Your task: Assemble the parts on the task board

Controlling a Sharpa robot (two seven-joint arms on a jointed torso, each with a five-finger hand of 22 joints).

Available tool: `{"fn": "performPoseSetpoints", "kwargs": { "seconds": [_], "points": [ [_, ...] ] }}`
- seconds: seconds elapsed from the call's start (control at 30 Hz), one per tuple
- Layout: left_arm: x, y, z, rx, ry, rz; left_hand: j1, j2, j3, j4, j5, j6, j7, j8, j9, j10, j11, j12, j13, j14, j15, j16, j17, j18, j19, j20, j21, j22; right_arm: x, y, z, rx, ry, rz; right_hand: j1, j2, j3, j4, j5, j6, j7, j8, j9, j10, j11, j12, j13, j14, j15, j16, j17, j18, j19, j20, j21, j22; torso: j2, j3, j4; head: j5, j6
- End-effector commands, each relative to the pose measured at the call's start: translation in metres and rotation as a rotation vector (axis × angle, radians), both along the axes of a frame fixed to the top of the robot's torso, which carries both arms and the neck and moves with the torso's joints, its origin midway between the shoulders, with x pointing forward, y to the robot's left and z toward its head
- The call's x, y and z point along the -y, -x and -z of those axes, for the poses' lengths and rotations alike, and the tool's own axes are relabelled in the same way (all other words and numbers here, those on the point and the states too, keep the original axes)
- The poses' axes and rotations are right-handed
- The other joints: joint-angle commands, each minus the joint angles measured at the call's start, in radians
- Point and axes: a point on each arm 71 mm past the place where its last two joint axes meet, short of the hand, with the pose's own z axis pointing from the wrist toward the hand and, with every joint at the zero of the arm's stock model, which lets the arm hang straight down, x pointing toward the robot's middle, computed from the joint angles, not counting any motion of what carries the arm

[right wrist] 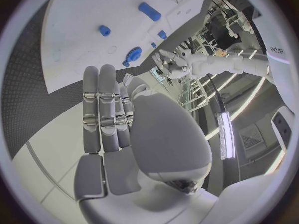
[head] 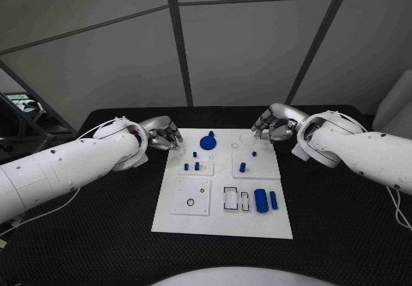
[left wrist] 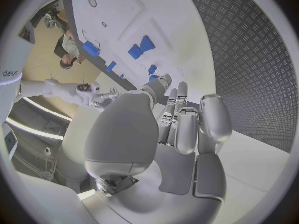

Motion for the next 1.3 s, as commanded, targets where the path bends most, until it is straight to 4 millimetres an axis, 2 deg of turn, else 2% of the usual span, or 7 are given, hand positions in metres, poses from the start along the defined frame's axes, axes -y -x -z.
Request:
{"fn": "performPoseSetpoints", "kwargs": {
  "seconds": [0.03,0.07,0.23,0.27,0.33,0.4,1.3],
  "points": [
    [-0.009,0.001,-0.013,-0.007,0.360,-0.094,0.006,0.015,0.016,-0.004,0.001,0.009,0.001,0.006,0.000,-0.002,0.011,0.009,0.002,-0.002,0.011,-0.014,-0.029,-0.094,-0.038,0.003,-0.085,-0.056,-0.003,0.005,0.006,0.074,0.236,-0.021,-0.008,-0.009,0.014,0.000,-0.007,0.008,-0.001,-0.004,-0.001,0.000,-0.005,0.002,0.000,0.034,-0.005,0.038,0.021,-0.004,0.008,0.000,0.066,0.070,0.002,0.0018,-0.0031,-0.012,0.010],
    [-0.012,0.002,-0.015,-0.014,0.428,-0.112,0.004,0.015,0.023,-0.007,-0.002,0.015,-0.001,0.010,-0.001,0.002,0.009,0.022,0.007,0.105,0.021,0.111,0.355,-0.092,-0.055,0.008,-0.111,-0.070,-0.004,0.006,0.007,0.085,0.255,-0.022,-0.011,-0.013,0.021,-0.002,-0.008,0.008,-0.001,-0.005,-0.001,-0.003,-0.005,0.002,0.000,0.033,-0.005,0.054,0.030,-0.008,0.012,0.001,0.097,0.104,0.002,0.0009,-0.0020,-0.016,0.012],
    [-0.019,0.008,-0.023,-0.062,0.744,-0.172,-0.001,0.023,0.037,-0.017,0.000,0.013,0.004,0.011,-0.007,-0.009,0.017,0.059,0.021,0.105,0.029,0.111,0.355,-0.064,-0.121,0.019,-0.248,-0.157,-0.010,0.012,0.014,0.116,0.326,-0.029,-0.027,-0.026,0.037,-0.002,-0.014,0.008,-0.001,-0.005,-0.001,-0.024,-0.001,0.000,-0.001,0.033,-0.004,0.110,0.059,-0.025,0.044,0.004,0.211,0.234,0.001,-0.0003,0.0011,-0.032,0.016],
    [-0.019,0.010,-0.024,-0.074,0.802,-0.180,-0.003,0.024,0.037,-0.018,0.000,0.011,0.005,0.011,-0.009,-0.016,0.017,0.064,0.022,0.069,0.030,0.099,0.285,-0.057,-0.147,0.020,-0.295,-0.187,-0.011,0.014,0.015,0.119,0.338,-0.031,-0.029,-0.027,0.040,-0.003,-0.015,0.007,-0.001,-0.006,-0.001,-0.026,-0.001,0.002,-0.001,0.031,-0.003,0.123,0.066,-0.028,0.048,0.004,0.230,0.255,0.002,-0.0005,0.0009,-0.034,0.016],
    [-0.018,0.014,-0.026,-0.097,0.902,-0.188,-0.004,0.029,0.043,-0.023,0.001,0.009,-0.001,0.014,-0.011,-0.035,0.016,0.074,0.023,-0.318,0.021,-0.137,-0.471,-0.045,-0.201,0.013,-0.398,-0.253,-0.013,0.016,0.018,0.122,0.358,-0.035,-0.034,-0.032,0.042,-0.002,-0.017,0.003,-0.001,-0.007,-0.001,-0.034,0.000,0.002,-0.001,0.031,-0.002,0.137,0.073,-0.032,0.057,0.005,0.257,0.287,0.002,-0.0017,0.0011,-0.038,0.017],
    [-0.017,0.018,-0.027,-0.114,0.972,-0.192,-0.008,0.031,0.038,-0.026,0.001,0.009,0.006,0.018,-0.012,-0.047,0.013,0.083,0.023,-0.330,0.016,-0.248,-0.627,-0.034,-0.221,0.014,-0.443,-0.282,-0.014,0.017,0.020,0.123,0.370,-0.038,-0.039,-0.037,0.044,-0.002,-0.018,-0.001,0.001,-0.008,-0.002,-0.042,0.003,0.001,-0.002,0.030,0.000,0.153,0.083,-0.035,0.060,0.006,0.272,0.304,0.002,-0.0021,0.0000,-0.041,0.018],
    [-0.021,0.028,-0.032,-0.132,1.118,-0.212,-0.011,0.037,0.033,-0.029,0.001,0.005,0.009,0.023,-0.014,-0.058,0.017,0.096,0.022,-0.344,0.020,-0.325,-0.736,-0.019,-0.259,0.014,-0.523,-0.333,-0.029,0.027,0.037,0.065,0.416,-0.095,-0.045,-0.037,0.093,-0.022,-0.009,0.004,0.004,-0.001,0.001,-0.048,0.005,0.027,0.000,0.027,0.003,0.411,0.290,-0.066,0.121,0.014,0.457,0.525,0.002,-0.0001,0.0009,-0.050,0.006]
  ]
}}
